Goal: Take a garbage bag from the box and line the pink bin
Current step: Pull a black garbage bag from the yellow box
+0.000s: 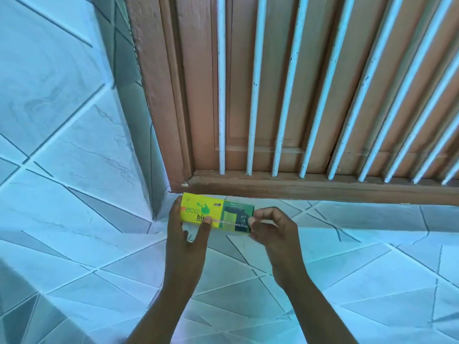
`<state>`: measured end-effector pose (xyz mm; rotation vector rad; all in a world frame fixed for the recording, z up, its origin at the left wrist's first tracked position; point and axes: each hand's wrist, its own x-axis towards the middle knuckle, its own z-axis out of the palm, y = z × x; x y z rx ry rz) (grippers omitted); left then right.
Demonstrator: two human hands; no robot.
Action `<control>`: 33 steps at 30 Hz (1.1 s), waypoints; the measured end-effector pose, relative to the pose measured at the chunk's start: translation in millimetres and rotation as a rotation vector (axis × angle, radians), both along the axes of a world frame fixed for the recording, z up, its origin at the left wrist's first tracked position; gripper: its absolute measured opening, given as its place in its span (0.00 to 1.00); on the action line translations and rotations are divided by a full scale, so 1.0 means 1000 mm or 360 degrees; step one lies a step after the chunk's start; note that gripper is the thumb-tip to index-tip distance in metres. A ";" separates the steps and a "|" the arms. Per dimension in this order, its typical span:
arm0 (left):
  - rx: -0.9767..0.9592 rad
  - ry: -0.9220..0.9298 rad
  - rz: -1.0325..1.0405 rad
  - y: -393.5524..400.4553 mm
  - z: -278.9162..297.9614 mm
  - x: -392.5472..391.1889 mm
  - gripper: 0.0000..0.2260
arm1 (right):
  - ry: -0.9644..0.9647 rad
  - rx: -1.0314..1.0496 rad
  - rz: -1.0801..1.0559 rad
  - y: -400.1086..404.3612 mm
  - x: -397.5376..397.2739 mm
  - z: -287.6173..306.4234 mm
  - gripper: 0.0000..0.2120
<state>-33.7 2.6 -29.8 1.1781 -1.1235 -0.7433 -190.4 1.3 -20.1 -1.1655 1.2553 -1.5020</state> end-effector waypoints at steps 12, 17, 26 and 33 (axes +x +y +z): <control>0.0391 0.1137 -0.0250 0.157 -0.017 0.057 0.31 | 0.0586 -0.0408 0.0037 0.182 0.088 -0.039 0.15; 0.0576 0.1140 -0.0019 0.208 -0.031 0.078 0.30 | 0.0563 -0.0277 0.0088 0.240 0.114 -0.048 0.18; 0.0642 0.1172 -0.0007 0.253 -0.044 0.091 0.26 | 0.0543 0.0077 0.0201 0.278 0.113 -0.035 0.21; 0.0616 0.1420 -0.0064 0.257 -0.037 0.081 0.21 | 0.0421 -0.0043 0.0224 0.285 0.101 -0.027 0.17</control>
